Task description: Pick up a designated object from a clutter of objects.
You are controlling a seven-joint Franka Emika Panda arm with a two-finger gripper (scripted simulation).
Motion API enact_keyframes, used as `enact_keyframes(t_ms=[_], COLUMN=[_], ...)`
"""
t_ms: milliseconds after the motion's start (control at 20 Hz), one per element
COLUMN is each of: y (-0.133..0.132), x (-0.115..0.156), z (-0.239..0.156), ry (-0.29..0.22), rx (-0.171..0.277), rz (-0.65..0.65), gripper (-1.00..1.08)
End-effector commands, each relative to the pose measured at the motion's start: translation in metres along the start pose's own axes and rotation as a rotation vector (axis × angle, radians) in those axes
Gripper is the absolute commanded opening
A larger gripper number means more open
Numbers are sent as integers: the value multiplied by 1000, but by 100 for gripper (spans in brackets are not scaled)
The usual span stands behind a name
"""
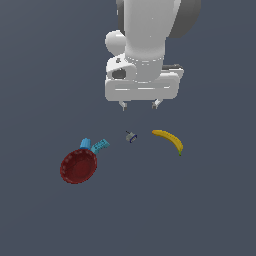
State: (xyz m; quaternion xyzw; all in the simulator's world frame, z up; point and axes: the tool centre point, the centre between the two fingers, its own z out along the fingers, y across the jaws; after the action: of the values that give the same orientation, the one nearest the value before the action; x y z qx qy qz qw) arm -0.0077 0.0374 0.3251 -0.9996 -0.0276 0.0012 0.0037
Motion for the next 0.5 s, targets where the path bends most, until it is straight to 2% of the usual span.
enact_keyframes(t_ms=[0,450], y=[0,-11], x=[0,9], z=[0,-10], ry=[0,29], rx=[0,-7], rz=[0,-61], gripper=[100,100])
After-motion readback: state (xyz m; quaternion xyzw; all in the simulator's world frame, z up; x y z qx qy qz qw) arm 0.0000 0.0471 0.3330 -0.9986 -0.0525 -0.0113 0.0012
